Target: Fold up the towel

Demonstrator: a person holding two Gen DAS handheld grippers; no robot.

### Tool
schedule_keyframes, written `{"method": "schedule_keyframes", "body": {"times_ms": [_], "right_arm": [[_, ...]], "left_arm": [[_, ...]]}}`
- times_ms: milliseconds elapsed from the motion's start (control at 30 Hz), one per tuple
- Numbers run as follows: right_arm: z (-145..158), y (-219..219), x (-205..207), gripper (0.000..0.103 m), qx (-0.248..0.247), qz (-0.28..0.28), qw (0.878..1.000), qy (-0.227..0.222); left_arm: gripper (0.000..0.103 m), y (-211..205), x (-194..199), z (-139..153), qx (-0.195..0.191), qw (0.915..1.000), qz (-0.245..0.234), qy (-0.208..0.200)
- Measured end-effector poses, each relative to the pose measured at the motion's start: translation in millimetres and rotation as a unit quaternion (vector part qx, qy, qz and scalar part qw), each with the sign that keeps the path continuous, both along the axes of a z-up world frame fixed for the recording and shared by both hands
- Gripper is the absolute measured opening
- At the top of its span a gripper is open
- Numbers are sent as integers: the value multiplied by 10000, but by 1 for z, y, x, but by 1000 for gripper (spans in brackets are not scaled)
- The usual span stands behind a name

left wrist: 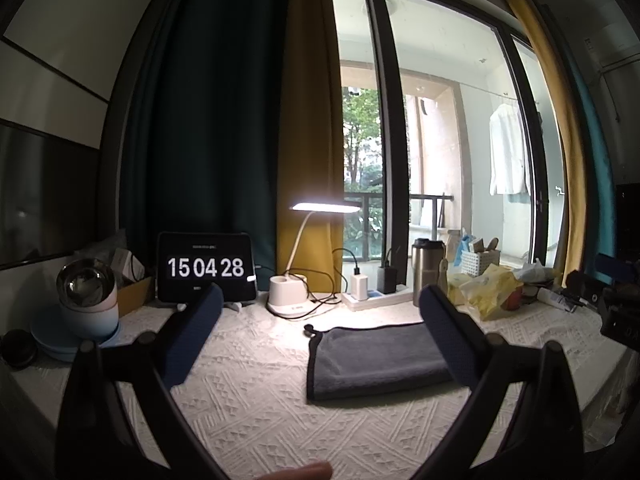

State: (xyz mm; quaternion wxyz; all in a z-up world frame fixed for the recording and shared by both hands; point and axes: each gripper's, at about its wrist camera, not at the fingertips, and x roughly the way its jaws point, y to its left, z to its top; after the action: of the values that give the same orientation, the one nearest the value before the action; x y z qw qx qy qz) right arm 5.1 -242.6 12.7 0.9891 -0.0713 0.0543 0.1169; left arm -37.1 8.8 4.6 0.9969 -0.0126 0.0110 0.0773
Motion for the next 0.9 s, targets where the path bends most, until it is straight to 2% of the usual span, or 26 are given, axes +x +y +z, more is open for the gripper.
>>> {"method": "schedule_keyframes", "body": {"times_ms": [900], "right_arm": [[0,-1,0,73,-8,2,10000,17]], "left_arm": [[100,0,1,-1,-13,10000,-4,26]]}}
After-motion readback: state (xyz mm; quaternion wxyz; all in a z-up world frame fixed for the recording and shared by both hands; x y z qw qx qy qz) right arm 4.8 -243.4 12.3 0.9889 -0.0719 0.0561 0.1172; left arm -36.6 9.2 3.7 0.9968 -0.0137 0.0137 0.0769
